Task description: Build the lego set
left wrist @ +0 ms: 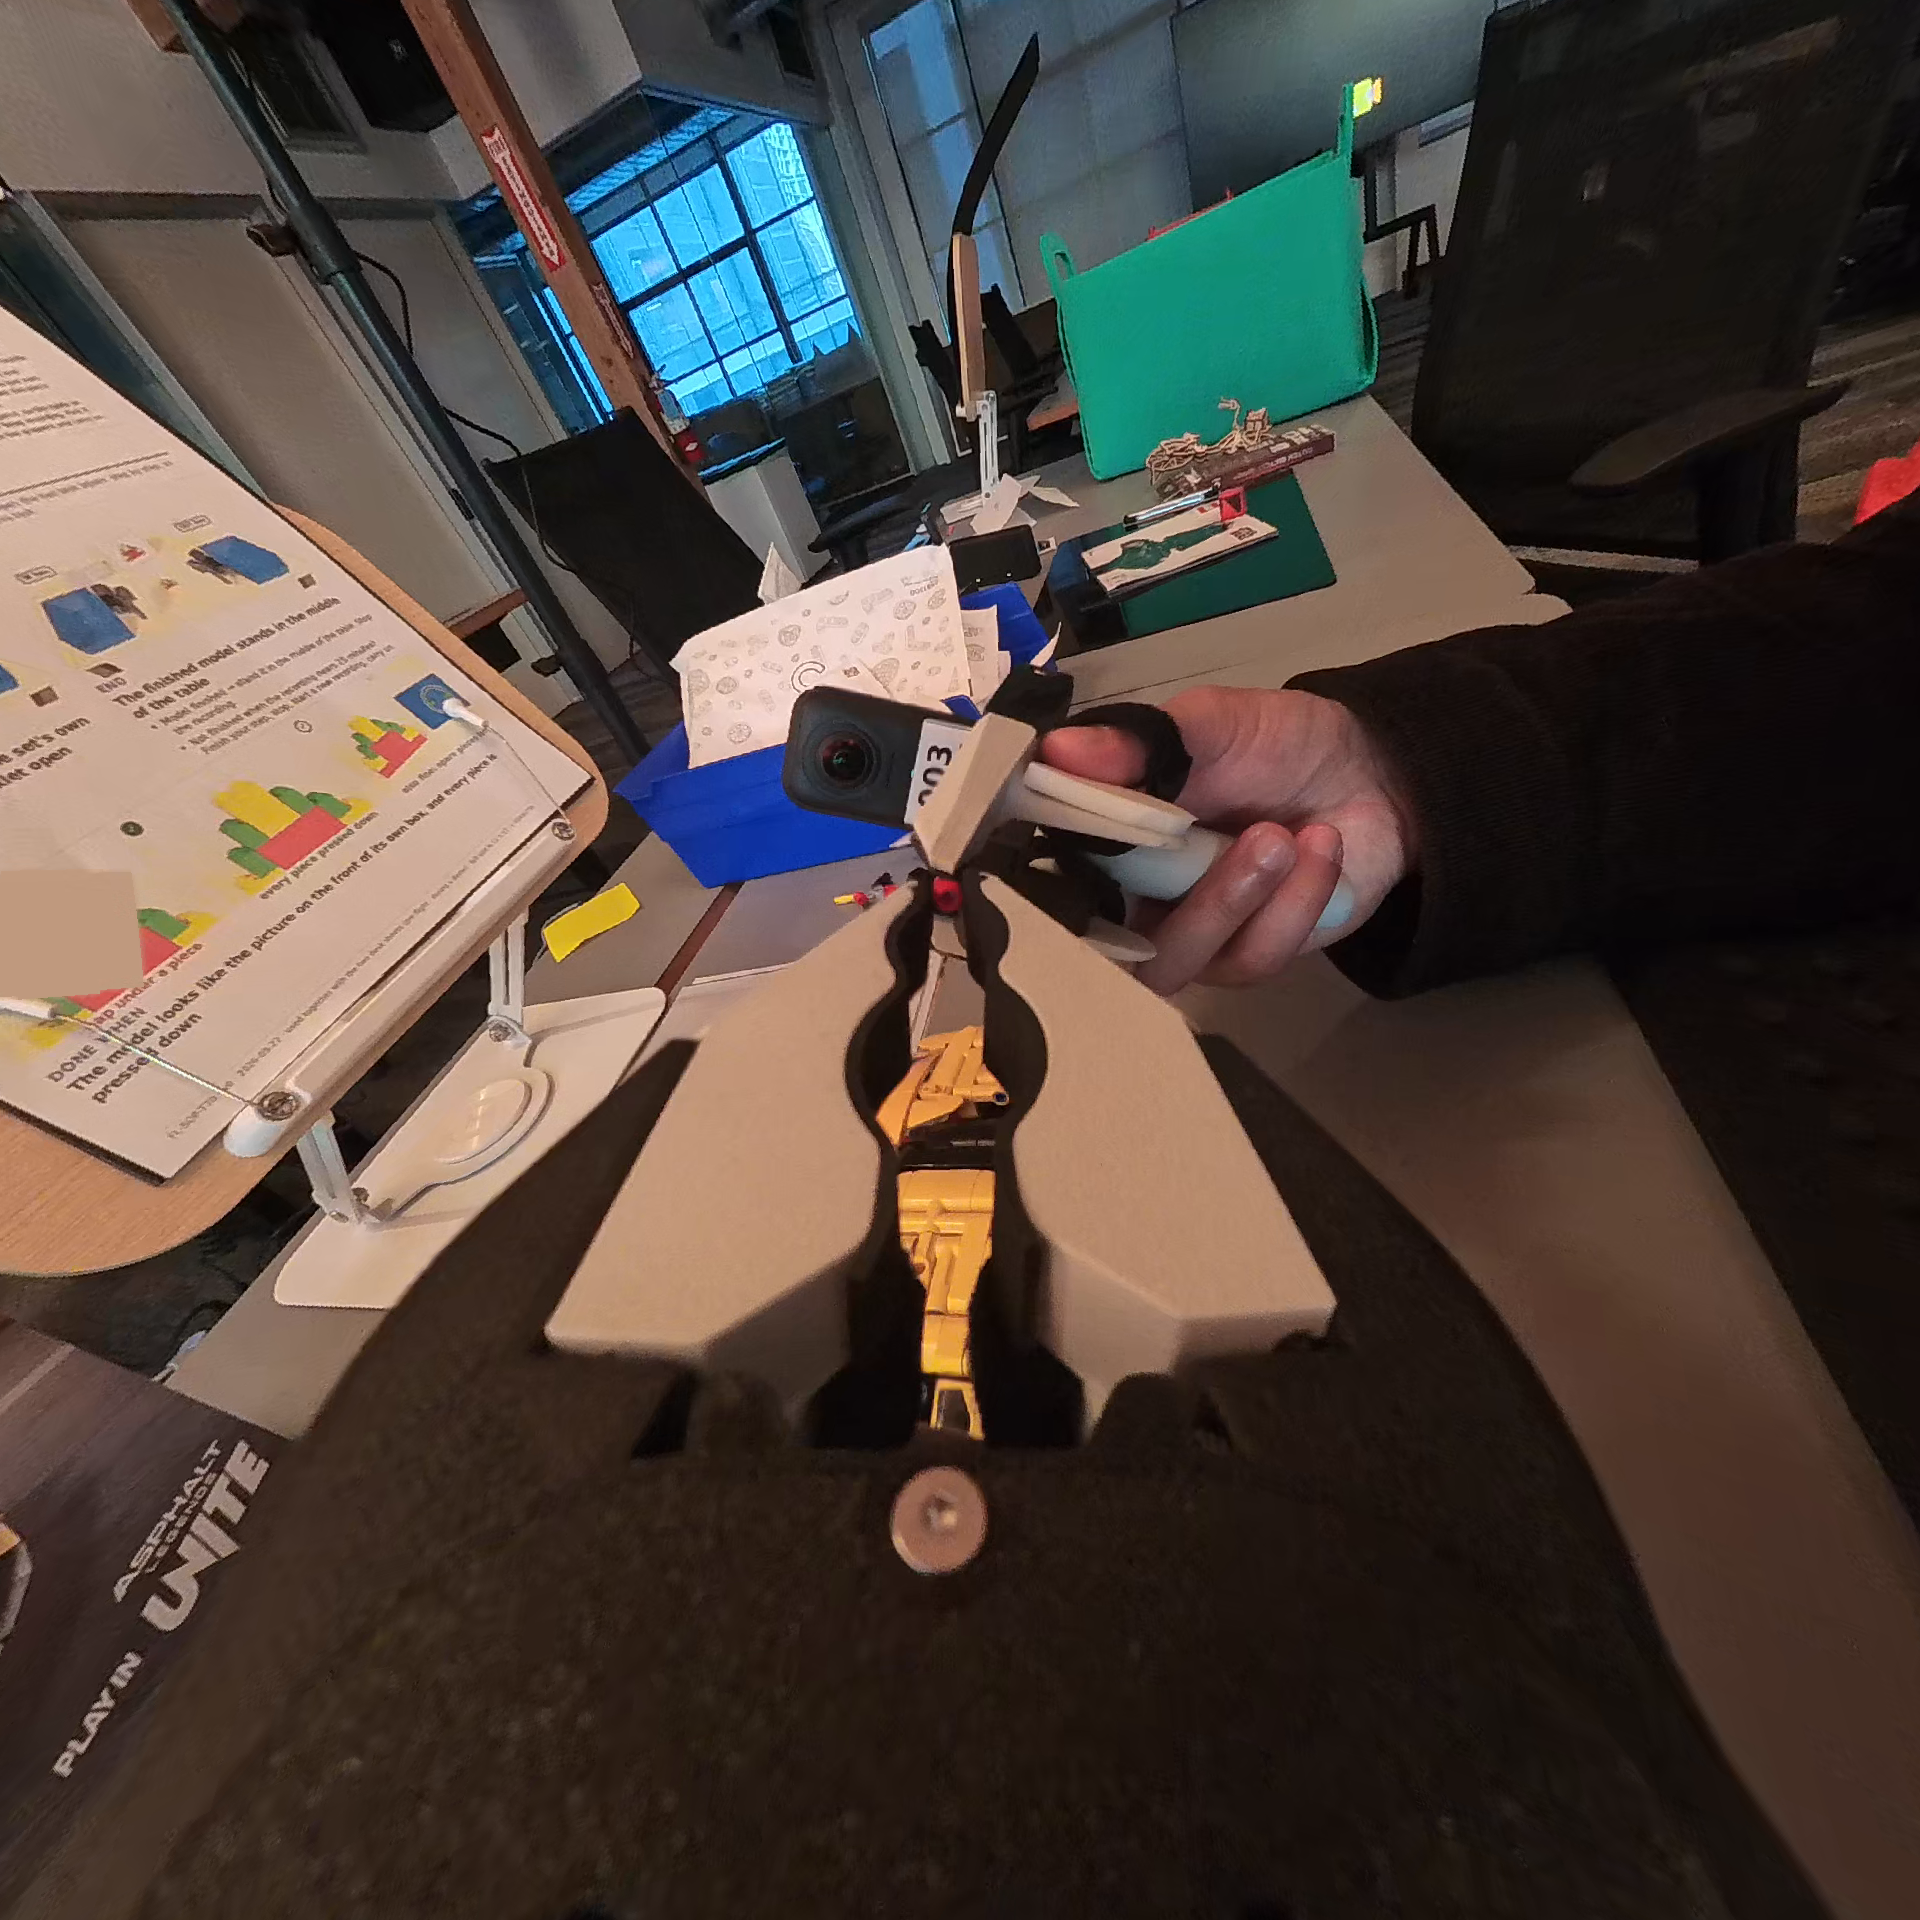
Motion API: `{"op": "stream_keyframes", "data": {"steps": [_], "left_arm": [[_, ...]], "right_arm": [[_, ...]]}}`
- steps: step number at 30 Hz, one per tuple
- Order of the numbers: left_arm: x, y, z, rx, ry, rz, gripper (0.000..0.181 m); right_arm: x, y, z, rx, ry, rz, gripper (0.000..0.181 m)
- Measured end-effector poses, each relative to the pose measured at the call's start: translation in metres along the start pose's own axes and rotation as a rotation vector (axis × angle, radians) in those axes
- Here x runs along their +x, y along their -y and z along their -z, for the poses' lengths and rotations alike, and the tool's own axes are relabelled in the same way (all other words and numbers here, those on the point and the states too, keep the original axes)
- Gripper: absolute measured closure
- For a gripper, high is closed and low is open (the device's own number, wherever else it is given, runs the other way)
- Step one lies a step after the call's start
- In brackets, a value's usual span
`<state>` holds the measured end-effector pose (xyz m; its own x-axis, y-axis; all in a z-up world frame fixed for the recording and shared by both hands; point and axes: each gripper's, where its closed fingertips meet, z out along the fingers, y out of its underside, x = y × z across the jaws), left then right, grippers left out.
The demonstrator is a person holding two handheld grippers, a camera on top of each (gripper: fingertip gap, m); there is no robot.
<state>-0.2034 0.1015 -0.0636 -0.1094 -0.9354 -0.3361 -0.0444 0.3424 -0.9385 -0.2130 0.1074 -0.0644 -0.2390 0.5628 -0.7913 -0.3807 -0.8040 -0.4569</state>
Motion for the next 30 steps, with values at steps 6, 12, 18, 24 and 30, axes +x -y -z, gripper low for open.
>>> {"op": "stream_keyframes", "data": {"steps": [6,12,18,24,30], "left_arm": [[-0.001,-0.002,0.0,-0.002,-0.027,0.066,0.177],[-0.029,-0.011,0.01,0.041,0.017,0.272,0.177],[-0.063,-0.018,0.028,0.129,0.077,0.501,0.176],[-0.068,-0.017,0.033,0.19,0.05,0.591,0.177],[-0.065,-0.018,0.032,0.184,0.012,0.627,0.177]], "right_arm": [[0.002,0.001,0.001,-0.002,-0.032,0.042,0.179],[0.009,-0.003,0.031,-0.135,-0.445,0.604,0.163],[0.051,-0.123,0.076,-0.637,-0.778,0.799,0.147],[0.088,-0.159,0.092,-0.719,-0.947,0.867,0.143],[0.105,-0.163,0.084,-0.836,-0.925,0.89,0.142]]}}
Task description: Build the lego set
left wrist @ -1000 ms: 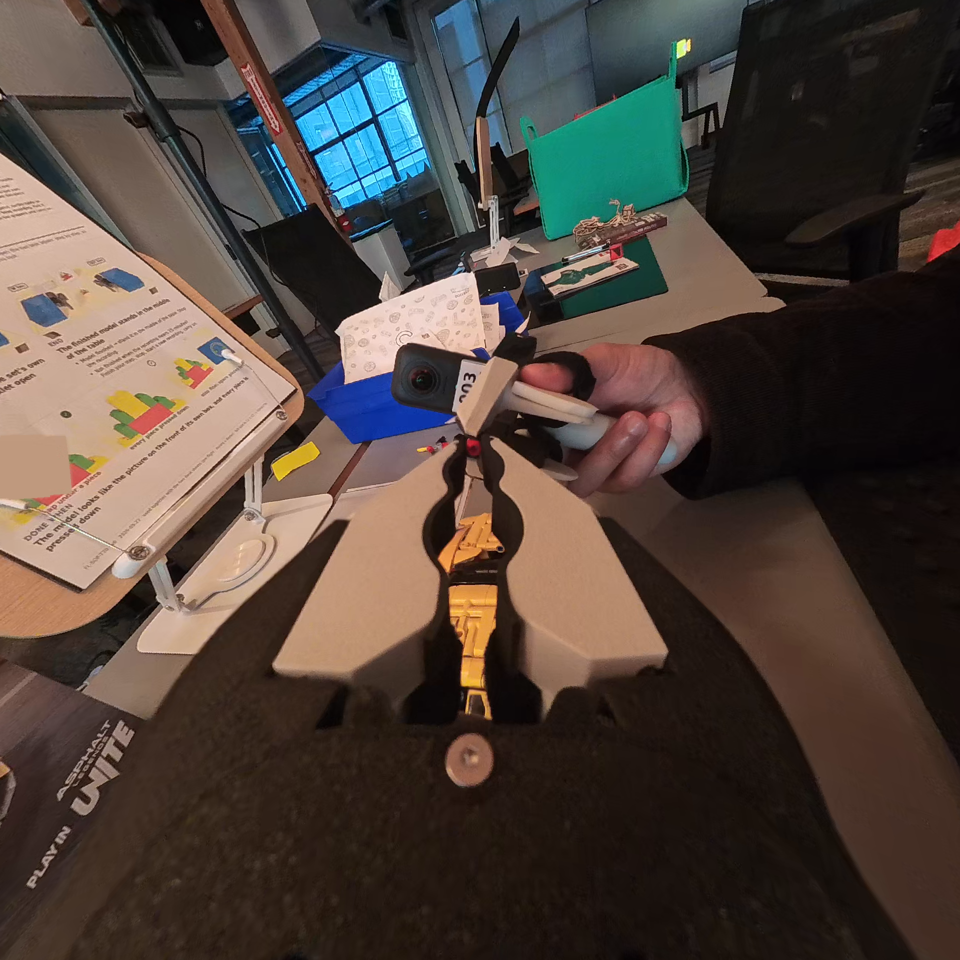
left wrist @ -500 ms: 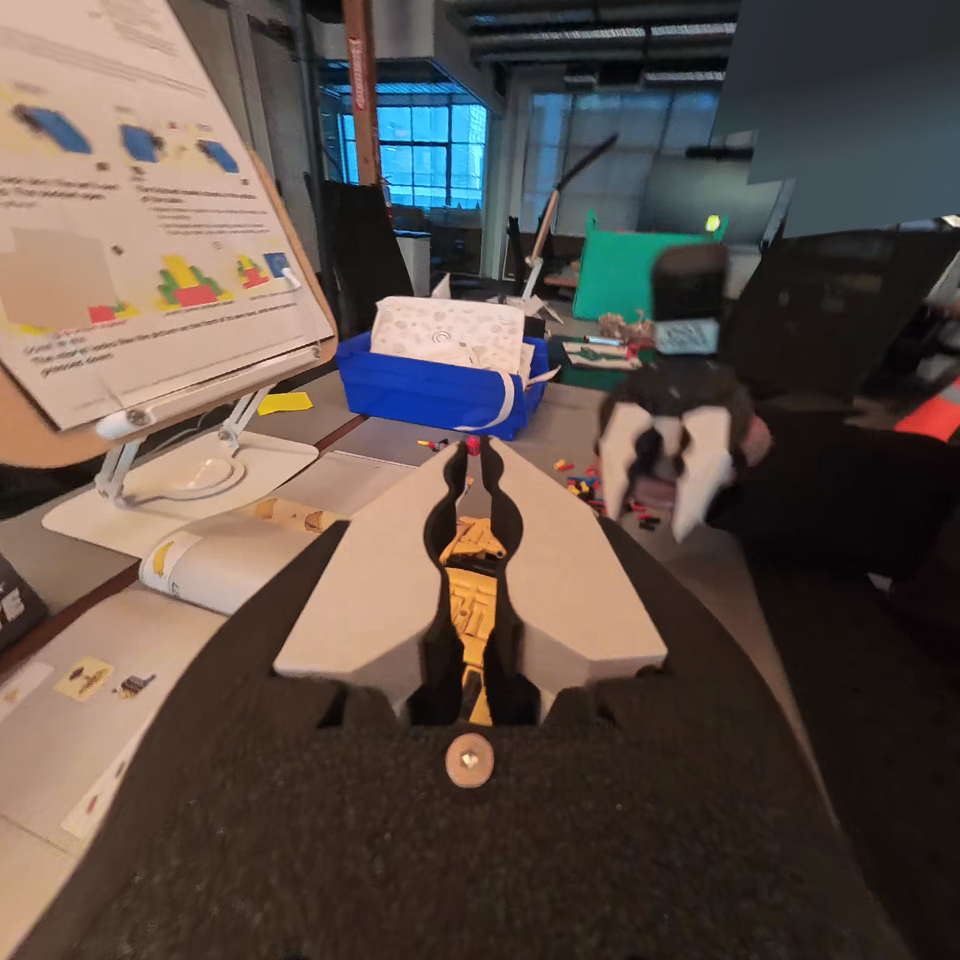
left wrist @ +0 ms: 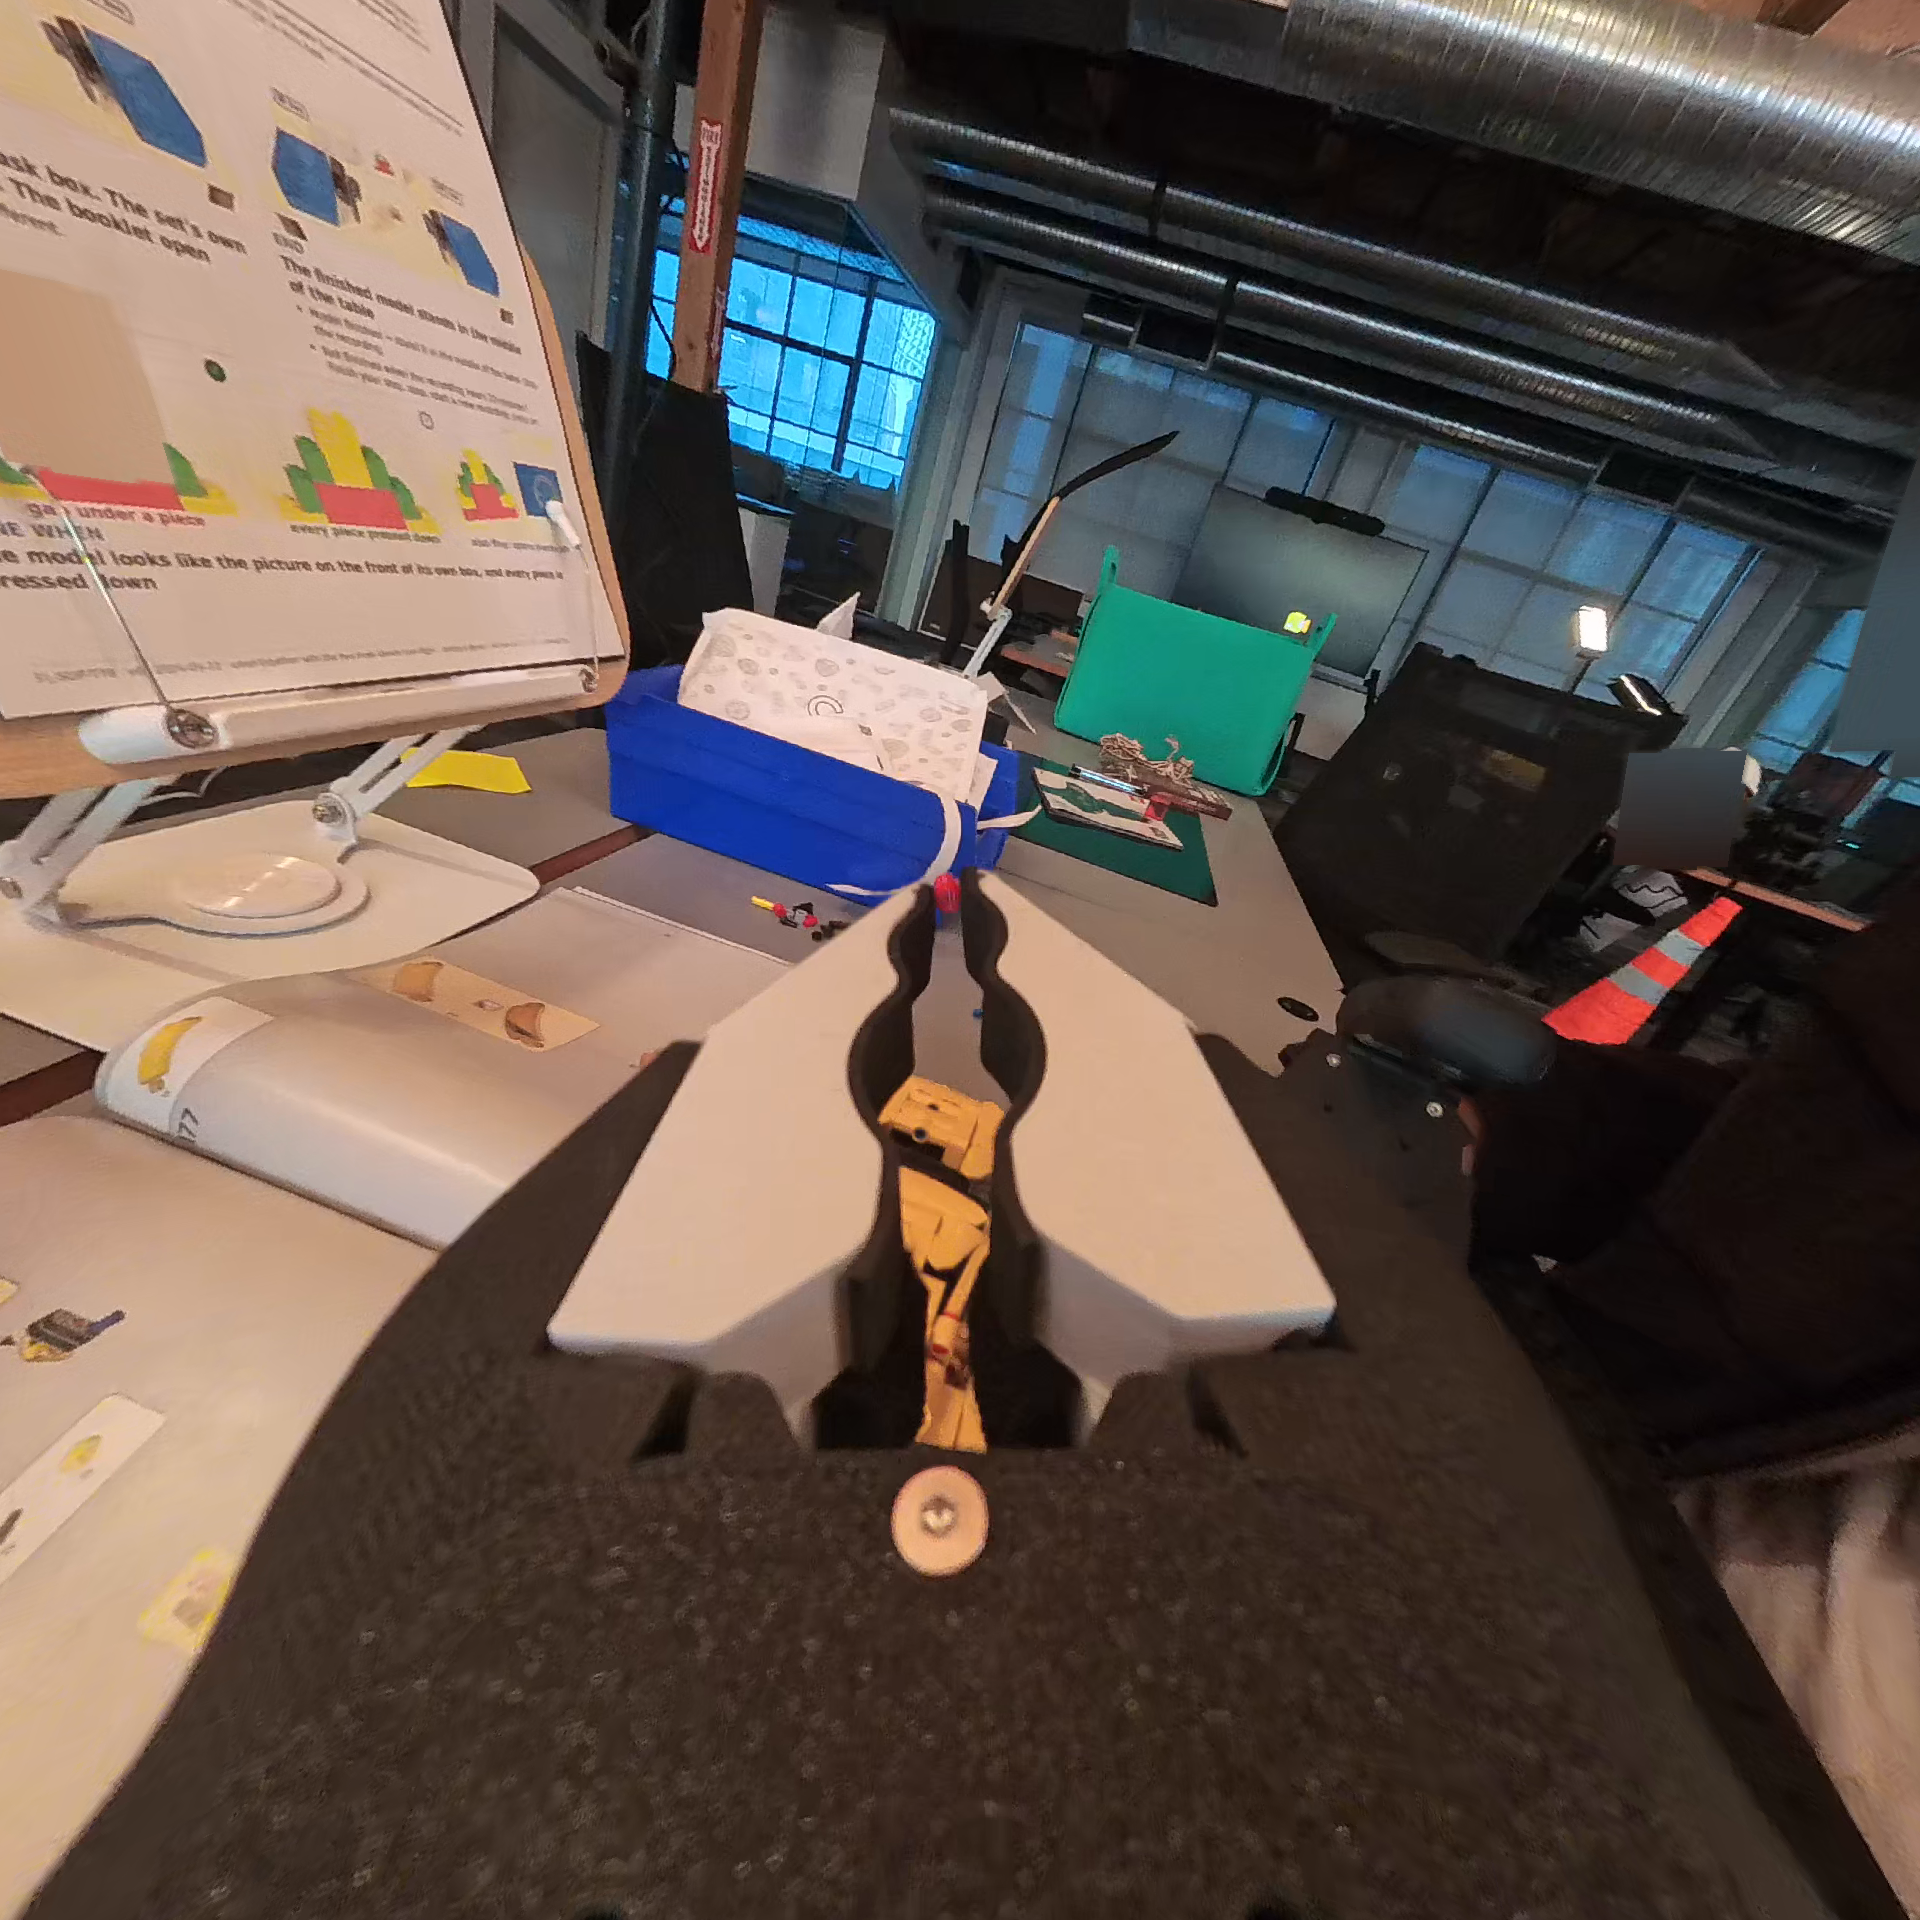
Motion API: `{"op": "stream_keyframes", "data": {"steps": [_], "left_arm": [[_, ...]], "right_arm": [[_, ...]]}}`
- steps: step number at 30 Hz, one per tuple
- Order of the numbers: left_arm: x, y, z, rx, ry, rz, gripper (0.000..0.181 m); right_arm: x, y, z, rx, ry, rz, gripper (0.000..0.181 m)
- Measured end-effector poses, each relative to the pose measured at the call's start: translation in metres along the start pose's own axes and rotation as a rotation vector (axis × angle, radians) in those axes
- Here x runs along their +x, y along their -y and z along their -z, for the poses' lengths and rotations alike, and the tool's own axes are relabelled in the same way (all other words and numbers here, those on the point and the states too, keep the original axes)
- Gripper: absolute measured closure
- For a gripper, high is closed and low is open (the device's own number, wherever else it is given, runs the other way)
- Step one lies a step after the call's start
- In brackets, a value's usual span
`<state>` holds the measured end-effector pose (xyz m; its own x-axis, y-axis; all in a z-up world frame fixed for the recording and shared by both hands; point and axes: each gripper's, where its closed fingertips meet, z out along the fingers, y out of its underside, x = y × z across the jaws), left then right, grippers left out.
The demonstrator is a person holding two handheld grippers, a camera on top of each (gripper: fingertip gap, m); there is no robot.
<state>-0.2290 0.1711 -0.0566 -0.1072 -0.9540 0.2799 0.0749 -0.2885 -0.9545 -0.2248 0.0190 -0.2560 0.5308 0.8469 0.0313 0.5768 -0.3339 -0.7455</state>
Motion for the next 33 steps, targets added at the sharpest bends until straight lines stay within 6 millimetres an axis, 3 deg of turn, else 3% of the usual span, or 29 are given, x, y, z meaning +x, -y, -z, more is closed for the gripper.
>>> {"op": "stream_keyframes", "data": {"steps": [3,5,9,14,16,18,20,24,26,28,30,33], "left_arm": [[0.002,-0.003,-0.001,-0.021,-0.021,0.024,0.177],[0.006,-0.005,-0.003,-0.03,-0.049,0.061,0.177],[0.011,-0.013,-0.006,-0.063,-0.117,0.204,0.177],[0.022,-0.013,-0.008,-0.064,-0.199,0.28,0.177],[0.026,-0.005,-0.002,-0.039,-0.217,0.239,0.177],[0.023,0.019,0.019,0.062,-0.218,0.181,0.177],[0.01,0.048,0.053,0.178,-0.156,0.129,0.177],[-0.025,0.079,0.122,0.347,0.016,0.086,0.177],[-0.035,0.08,0.139,0.371,0.058,0.094,0.177],[-0.037,0.078,0.142,0.362,0.068,0.093,0.177],[-0.036,0.075,0.135,0.345,0.054,0.097,0.177],[-0.032,0.056,0.111,0.238,0.021,0.109,0.177]], "right_arm": [[0.001,0.004,-0.005,0.0,0.009,0.018,0.146],[0.004,0.004,-0.006,0.002,0.005,0.014,0.159],[0.012,0.008,-0.002,0.015,-0.04,0.09,0.159],[0.051,0.066,0.046,0.306,-0.265,0.219,0.159],[0.06,0.087,0.062,0.439,-0.279,0.159,0.16],[0.068,0.114,0.081,0.627,-0.229,0.024,0.16],[0.077,0.139,0.1,0.769,-0.19,-0.047,0.159],[0.092,0.184,0.121,0.874,-0.167,-0.007,0.16],[0.098,0.201,0.117,0.875,-0.138,0.036,0.16],[0.108,0.208,0.103,0.843,-0.148,0.089,0.16],[0.116,0.206,0.086,0.821,-0.163,0.094,0.16],[0.111,0.197,0.073,0.892,-0.156,0.039,0.159]]}}
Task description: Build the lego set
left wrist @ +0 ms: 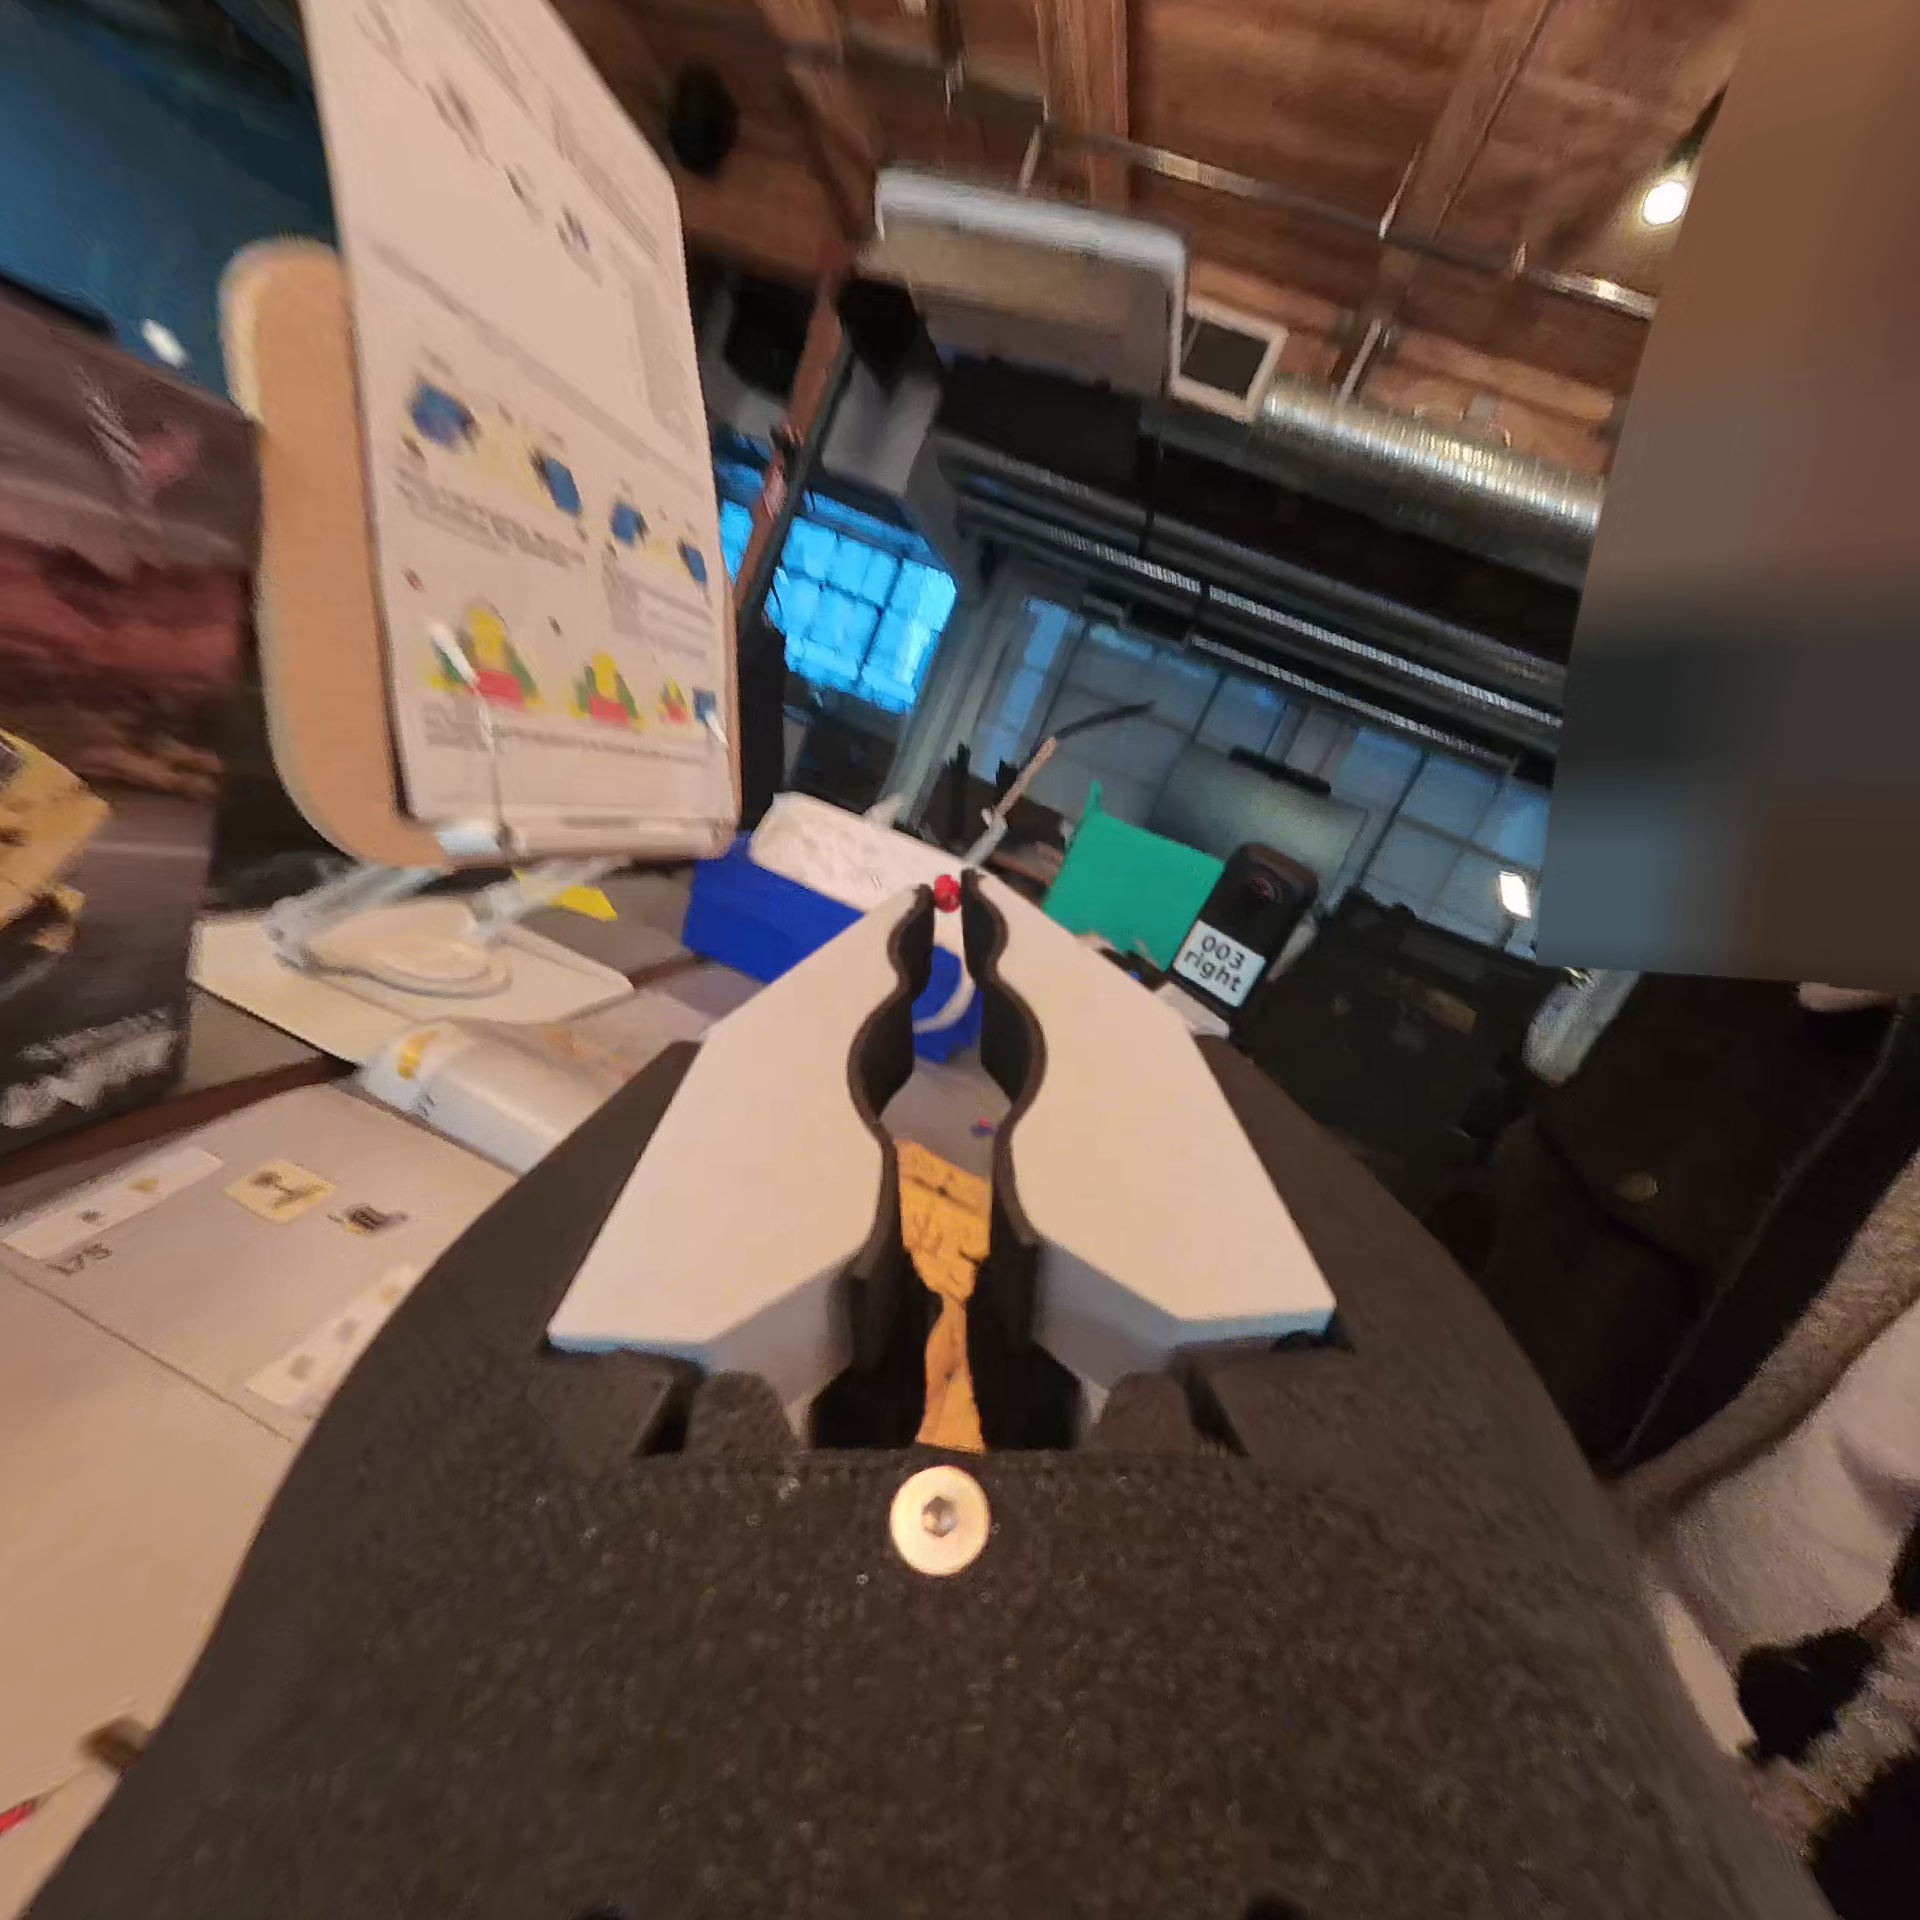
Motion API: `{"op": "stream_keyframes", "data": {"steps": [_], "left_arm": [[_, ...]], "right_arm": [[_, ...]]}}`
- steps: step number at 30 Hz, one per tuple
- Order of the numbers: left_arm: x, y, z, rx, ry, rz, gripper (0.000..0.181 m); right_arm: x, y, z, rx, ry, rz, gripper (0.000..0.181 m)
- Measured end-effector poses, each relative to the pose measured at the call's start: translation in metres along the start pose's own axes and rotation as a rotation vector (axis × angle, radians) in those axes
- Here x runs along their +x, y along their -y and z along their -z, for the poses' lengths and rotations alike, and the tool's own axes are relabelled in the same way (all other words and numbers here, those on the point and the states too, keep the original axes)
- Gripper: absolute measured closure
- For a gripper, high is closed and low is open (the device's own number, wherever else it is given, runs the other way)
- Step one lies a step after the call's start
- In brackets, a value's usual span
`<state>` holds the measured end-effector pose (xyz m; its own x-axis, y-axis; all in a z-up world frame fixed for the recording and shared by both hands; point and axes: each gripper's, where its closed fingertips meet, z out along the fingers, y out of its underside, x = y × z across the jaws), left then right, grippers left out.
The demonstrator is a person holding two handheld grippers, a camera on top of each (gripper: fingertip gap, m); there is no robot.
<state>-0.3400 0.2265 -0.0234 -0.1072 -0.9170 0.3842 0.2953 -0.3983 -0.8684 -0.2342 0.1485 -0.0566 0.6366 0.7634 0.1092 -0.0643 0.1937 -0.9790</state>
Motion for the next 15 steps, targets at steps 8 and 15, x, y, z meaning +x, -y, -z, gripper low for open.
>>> {"op": "stream_keyframes", "data": {"steps": [8,15], "left_arm": [[0.035,-0.098,-0.067,-0.357,-0.179,0.152,0.177],[0.043,-0.103,-0.077,-0.347,-0.203,0.163,0.177]], "right_arm": [[-0.003,-0.004,0.008,-0.027,-0.075,0.19,0.159],[-0.005,-0.02,0.005,-0.104,-0.067,0.235,0.159]]}}
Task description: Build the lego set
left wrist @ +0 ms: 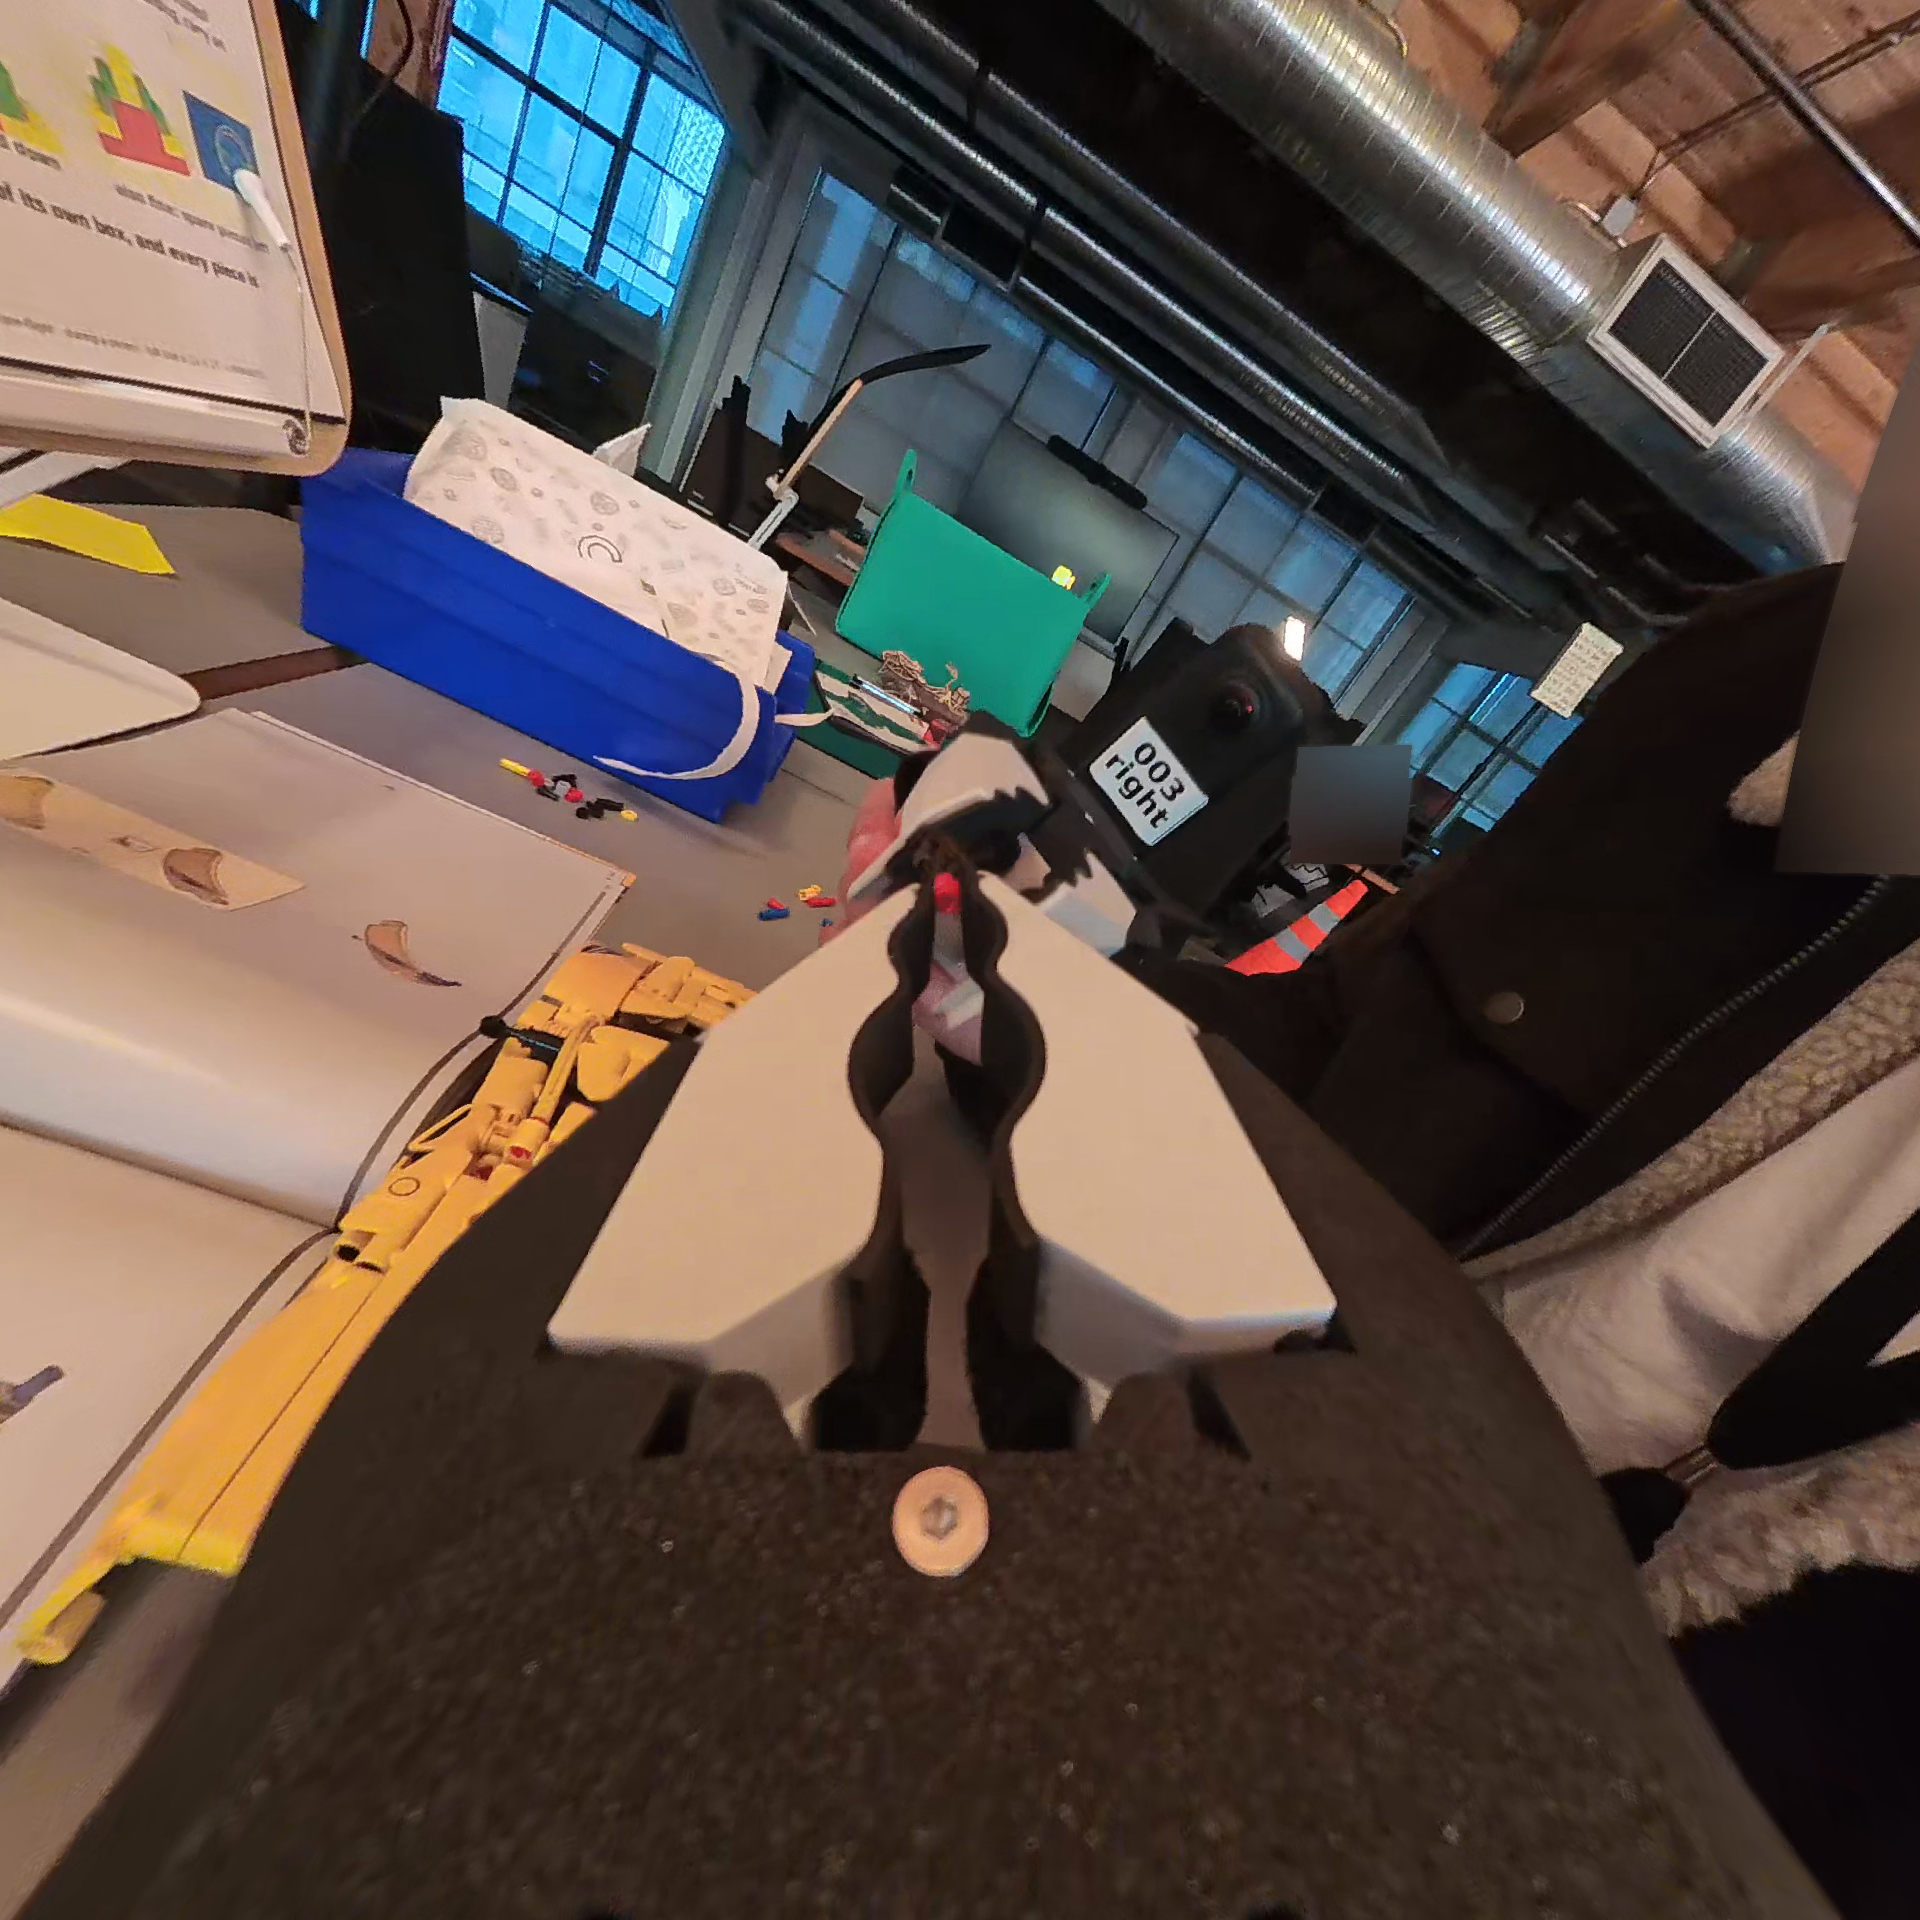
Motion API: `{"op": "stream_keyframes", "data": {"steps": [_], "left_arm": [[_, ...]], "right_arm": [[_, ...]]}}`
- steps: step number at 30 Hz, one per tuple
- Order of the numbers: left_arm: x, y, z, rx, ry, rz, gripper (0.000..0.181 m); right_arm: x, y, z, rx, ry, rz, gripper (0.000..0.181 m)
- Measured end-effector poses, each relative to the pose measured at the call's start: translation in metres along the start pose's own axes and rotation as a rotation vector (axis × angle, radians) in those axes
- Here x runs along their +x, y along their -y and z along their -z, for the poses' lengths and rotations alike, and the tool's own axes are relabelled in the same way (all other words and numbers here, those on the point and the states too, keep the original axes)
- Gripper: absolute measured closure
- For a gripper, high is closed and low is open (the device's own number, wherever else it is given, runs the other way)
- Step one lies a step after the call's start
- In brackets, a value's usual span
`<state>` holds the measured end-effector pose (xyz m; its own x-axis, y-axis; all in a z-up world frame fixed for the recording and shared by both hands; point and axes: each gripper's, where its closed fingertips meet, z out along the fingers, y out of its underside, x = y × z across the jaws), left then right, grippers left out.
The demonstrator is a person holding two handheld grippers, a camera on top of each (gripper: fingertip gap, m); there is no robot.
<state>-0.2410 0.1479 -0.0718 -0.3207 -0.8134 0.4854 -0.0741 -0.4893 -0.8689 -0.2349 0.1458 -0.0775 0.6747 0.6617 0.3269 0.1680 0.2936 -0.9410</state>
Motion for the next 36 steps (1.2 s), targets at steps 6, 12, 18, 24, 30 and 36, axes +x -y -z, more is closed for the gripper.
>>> {"op": "stream_keyframes", "data": {"steps": [6,12,18,24,30,36], "left_arm": [[0.005,-0.005,-0.007,-0.021,-0.017,0.001,0.177],[0.011,-0.002,-0.016,0.018,-0.051,0.013,0.177],[0.003,0.009,-0.002,0.064,-0.004,-0.008,0.177],[0.013,-0.004,-0.009,-0.011,-0.05,-0.026,0.177],[0.014,-0.014,-0.02,-0.059,-0.043,-0.038,0.177],[0.017,0.005,-0.006,0.036,-0.067,-0.009,0.177]], "right_arm": [[-0.004,-0.005,-0.004,-0.022,0.007,0.005,0.159],[-0.004,-0.006,-0.005,-0.031,0.0,0.012,0.159],[0.001,0.003,0.0,0.019,-0.014,-0.019,0.16],[-0.002,0.001,0.0,0.004,0.001,0.007,0.159],[-0.002,-0.008,-0.003,-0.04,-0.008,0.037,0.16],[0.002,-0.003,0.0,-0.003,-0.01,-0.008,0.16]]}}
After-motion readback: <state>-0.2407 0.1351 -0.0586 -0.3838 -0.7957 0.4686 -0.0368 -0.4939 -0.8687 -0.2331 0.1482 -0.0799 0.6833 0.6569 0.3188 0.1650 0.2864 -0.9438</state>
